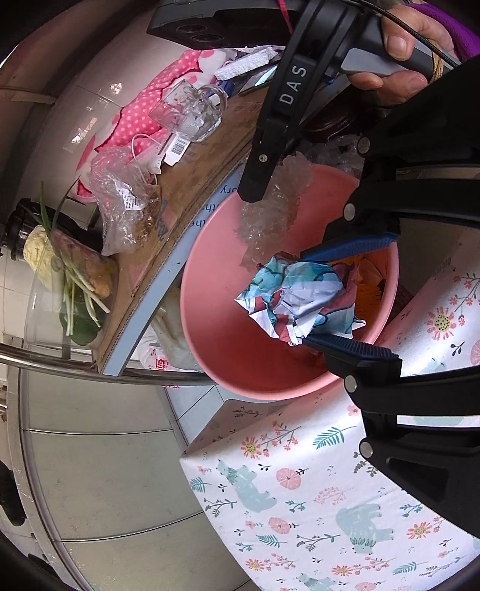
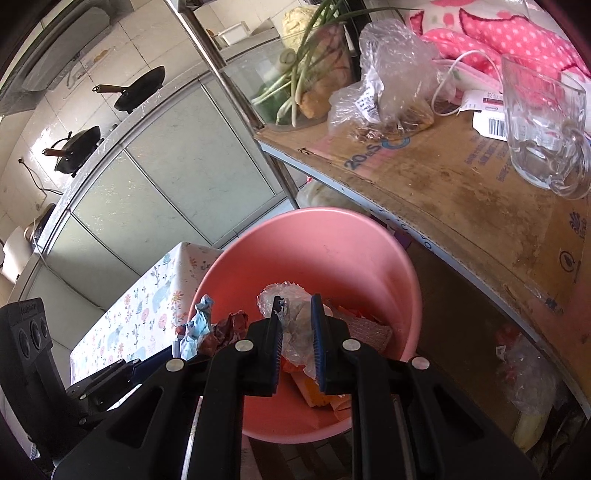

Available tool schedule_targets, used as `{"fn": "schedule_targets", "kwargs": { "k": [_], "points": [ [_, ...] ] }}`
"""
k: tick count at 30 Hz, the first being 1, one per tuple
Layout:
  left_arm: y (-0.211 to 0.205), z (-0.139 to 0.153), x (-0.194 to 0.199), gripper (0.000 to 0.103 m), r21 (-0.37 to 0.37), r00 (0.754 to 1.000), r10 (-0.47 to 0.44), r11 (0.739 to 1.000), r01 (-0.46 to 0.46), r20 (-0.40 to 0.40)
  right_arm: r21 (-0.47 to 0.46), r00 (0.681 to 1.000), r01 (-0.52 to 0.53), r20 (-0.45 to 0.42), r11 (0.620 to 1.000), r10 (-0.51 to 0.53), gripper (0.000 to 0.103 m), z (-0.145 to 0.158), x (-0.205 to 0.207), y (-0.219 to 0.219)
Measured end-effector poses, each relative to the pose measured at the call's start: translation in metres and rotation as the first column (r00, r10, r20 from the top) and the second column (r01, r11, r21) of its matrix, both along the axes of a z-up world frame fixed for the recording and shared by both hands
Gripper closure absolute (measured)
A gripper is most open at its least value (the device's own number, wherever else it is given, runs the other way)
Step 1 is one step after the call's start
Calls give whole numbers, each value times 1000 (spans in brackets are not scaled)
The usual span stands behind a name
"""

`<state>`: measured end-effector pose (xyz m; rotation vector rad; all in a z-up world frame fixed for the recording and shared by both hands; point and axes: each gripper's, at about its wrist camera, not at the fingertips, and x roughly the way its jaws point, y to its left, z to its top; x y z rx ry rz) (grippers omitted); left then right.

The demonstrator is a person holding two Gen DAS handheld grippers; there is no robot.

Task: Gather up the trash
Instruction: 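Open both tools to drop the paper and bubble wrap into the bucket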

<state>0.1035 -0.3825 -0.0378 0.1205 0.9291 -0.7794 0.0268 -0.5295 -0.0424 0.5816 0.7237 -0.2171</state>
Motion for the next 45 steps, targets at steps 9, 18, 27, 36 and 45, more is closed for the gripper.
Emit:
{"fn": "schedule_targets", "kwargs": {
  "k": [9, 18, 27, 36, 45],
  "points": [
    [-3, -8, 2, 60, 17, 1000, 20, 1000, -19, -15, -5, 1000, -4, -6, 1000, 4, 88, -1, 3, 0],
    [-3, -9, 6, 58, 30, 998, 44, 999, -43, -34, -8, 999, -10, -35, 1000, 9, 86, -2, 9, 1],
    [-1, -7, 5, 56, 37, 998, 54, 998, -53, -27, -15, 999, -12, -42, 1000, 11, 86, -1, 9, 3],
    [2, -2, 3, 56, 31, 998, 58, 998, -57, -20, -22, 999, -23, -46, 1000, 21, 85, 0, 9, 6],
    [5, 3, 0, 55, 24, 998, 60, 998, -60, -18, -24, 998, -29, -49, 999, 28, 85, 1, 7, 9]
  ]
}}
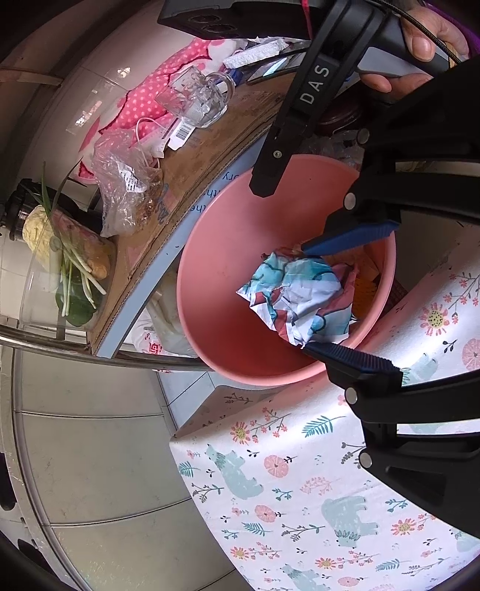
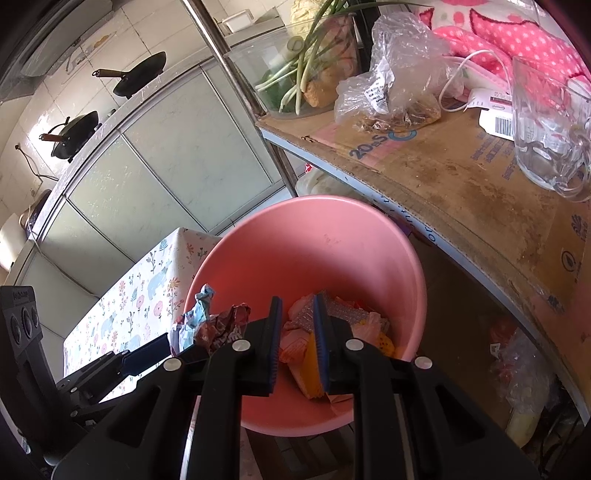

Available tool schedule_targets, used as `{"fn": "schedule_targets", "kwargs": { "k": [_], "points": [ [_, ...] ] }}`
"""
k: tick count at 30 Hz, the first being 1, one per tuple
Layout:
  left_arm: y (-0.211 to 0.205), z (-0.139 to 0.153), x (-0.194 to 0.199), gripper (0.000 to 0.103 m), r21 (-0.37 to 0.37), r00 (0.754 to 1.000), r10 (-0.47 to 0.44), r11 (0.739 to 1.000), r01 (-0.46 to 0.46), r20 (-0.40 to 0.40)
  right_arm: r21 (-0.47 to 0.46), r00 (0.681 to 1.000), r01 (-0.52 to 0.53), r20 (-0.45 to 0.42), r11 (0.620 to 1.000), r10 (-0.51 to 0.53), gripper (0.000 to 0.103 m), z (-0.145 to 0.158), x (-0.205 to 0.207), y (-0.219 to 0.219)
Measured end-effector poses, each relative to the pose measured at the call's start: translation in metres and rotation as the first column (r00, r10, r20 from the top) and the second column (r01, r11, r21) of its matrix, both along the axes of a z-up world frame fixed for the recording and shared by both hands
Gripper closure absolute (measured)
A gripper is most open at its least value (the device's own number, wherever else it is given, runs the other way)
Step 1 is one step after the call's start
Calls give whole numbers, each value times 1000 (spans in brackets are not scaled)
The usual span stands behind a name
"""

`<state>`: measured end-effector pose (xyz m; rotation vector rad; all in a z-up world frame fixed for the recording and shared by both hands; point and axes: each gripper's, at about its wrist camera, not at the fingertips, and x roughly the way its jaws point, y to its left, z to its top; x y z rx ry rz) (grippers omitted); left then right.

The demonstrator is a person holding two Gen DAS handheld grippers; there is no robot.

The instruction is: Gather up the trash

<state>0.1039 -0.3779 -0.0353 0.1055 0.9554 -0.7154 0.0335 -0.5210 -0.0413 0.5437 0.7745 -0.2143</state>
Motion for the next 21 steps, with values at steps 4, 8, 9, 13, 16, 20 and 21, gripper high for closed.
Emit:
{"fn": "schedule_targets", "kwargs": {
  "k": [4, 8, 9, 13, 16, 20, 21],
  "points": [
    [3, 5, -3, 55, -13, 1000, 2, 1000, -2, 8, -1, 1000, -5, 1, 1000, 5, 85, 1, -2, 2],
    [4, 10, -6, 54, -19, 1000, 4, 1000, -3, 16, -2, 1000, -13, 4, 1000, 13, 85, 3, -7, 5],
    [4, 11, -7, 52, -19, 1000, 4, 1000, -4, 16, -3, 1000, -15, 4, 1000, 15, 85, 4, -8, 6],
    [6, 15, -12, 51, -13, 1000, 10, 1000, -10, 19, -7, 1000, -21, 7, 1000, 21, 85, 6, -13, 8],
    [9, 17, -15, 51, -13, 999, 25, 1000, -24, 28, -9, 1000, -25, 13, 1000, 25, 85, 8, -18, 10],
    [15, 21, -18, 51, -19, 997, 58, 998, -57, 46, -46, 999, -38, 11, 998, 38, 85, 11, -23, 15],
    [17, 22, -18, 51, -19, 997, 65, 998, -64, 48, -53, 999, -43, 10, 998, 44, 84, 12, -25, 16]
  ]
}}
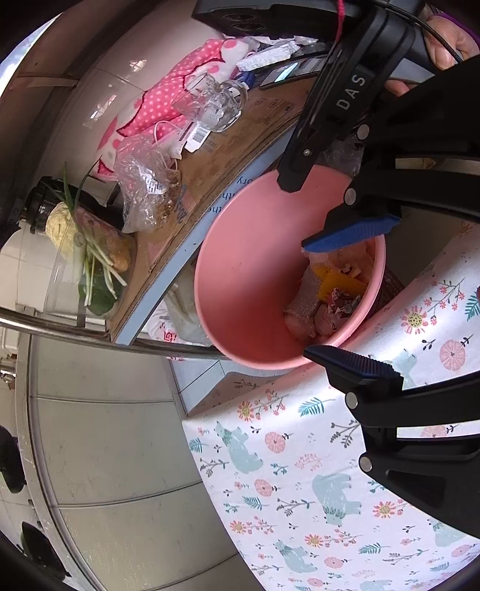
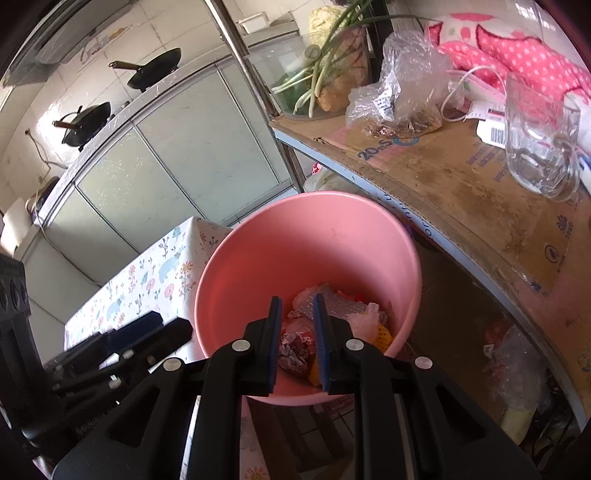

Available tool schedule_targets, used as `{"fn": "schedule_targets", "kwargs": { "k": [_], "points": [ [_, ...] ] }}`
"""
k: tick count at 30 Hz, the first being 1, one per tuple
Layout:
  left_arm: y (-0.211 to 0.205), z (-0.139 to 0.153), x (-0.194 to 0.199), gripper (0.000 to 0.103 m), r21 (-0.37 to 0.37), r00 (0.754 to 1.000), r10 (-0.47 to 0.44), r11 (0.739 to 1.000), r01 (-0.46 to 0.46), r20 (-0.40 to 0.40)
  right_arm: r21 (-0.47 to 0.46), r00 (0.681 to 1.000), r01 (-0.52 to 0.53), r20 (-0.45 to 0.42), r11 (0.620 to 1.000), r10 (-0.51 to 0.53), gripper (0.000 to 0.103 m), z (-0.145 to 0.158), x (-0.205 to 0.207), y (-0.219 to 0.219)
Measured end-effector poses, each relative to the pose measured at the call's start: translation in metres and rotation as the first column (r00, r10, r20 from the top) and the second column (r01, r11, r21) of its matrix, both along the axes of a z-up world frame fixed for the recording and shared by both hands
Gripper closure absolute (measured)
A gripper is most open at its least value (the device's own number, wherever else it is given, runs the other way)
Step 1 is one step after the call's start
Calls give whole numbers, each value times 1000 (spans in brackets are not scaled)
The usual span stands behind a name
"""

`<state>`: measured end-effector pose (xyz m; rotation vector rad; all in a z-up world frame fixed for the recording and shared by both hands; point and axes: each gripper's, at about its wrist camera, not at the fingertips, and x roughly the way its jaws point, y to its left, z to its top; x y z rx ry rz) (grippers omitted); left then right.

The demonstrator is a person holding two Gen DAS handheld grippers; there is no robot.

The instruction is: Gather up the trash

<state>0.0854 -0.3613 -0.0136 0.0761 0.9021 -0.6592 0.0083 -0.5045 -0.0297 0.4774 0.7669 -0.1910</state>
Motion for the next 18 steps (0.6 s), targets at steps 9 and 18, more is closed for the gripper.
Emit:
{"fn": "schedule_targets", "kwargs": {
  "k": [9, 18],
  "points": [
    [14, 9, -9, 51, 7, 998, 51, 999, -51, 33, -98, 998, -54, 13, 994, 56, 61, 6, -18, 27],
    [26, 27, -33, 51, 16, 994, 55, 998, -56, 93, -260, 996, -70, 29, 963, 80, 53, 21, -47, 60]
  ]
}}
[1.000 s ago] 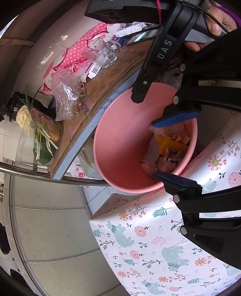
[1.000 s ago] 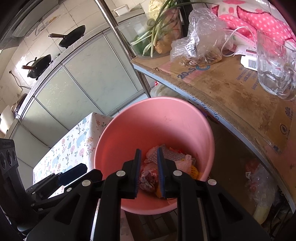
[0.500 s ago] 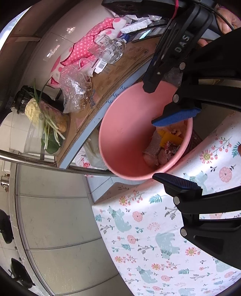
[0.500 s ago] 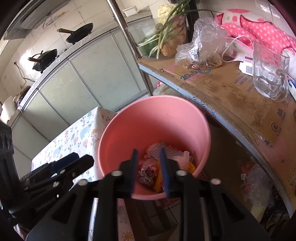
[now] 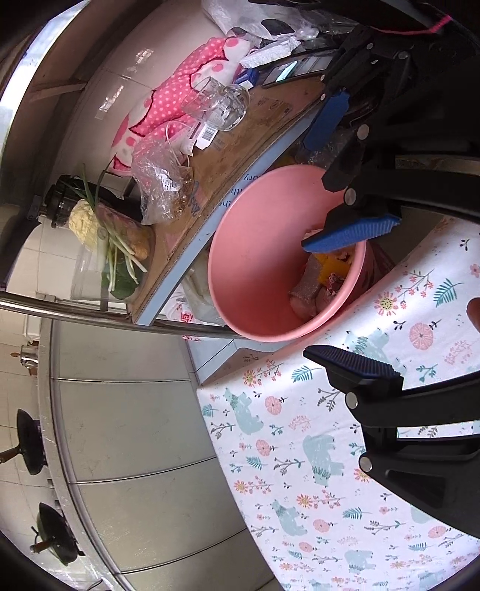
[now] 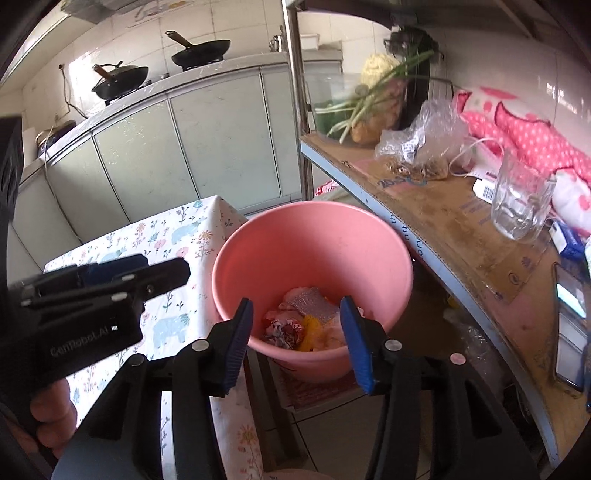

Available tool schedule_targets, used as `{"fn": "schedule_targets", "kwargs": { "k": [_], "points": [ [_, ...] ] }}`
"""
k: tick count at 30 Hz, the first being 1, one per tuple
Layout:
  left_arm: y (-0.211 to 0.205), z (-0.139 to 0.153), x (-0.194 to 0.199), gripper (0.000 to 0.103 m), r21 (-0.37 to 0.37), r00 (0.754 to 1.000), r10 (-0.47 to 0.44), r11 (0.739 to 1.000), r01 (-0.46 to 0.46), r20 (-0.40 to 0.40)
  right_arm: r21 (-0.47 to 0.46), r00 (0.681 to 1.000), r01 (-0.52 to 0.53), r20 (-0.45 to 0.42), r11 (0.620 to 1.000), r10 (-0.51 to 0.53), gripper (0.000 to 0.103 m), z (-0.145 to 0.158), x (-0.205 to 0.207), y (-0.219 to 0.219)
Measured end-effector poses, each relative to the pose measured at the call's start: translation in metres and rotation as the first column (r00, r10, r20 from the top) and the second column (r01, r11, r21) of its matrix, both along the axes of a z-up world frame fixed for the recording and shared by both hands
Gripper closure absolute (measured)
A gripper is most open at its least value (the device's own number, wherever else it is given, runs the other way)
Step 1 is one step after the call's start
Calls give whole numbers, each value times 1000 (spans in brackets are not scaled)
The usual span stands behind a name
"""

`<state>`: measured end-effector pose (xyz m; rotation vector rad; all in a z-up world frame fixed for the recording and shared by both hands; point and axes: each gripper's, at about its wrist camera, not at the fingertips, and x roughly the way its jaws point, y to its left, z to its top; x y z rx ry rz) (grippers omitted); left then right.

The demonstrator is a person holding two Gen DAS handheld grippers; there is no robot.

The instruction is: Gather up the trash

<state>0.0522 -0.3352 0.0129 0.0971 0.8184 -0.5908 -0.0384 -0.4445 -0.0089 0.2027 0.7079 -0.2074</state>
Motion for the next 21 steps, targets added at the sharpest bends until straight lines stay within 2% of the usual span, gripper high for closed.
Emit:
{"fn": "schedule_targets", "kwargs": {
  "k": [8, 21],
  "points": [
    [11, 8, -25, 51, -8, 1000, 18, 1000, -18, 20, 34, 1000, -5, 8, 999, 4, 52, 1, -14, 7],
    [23, 9, -53, 51, -31, 1000, 20, 999, -20, 19, 14, 999, -16, 29, 1000, 15, 52, 7, -32, 22]
  ]
}}
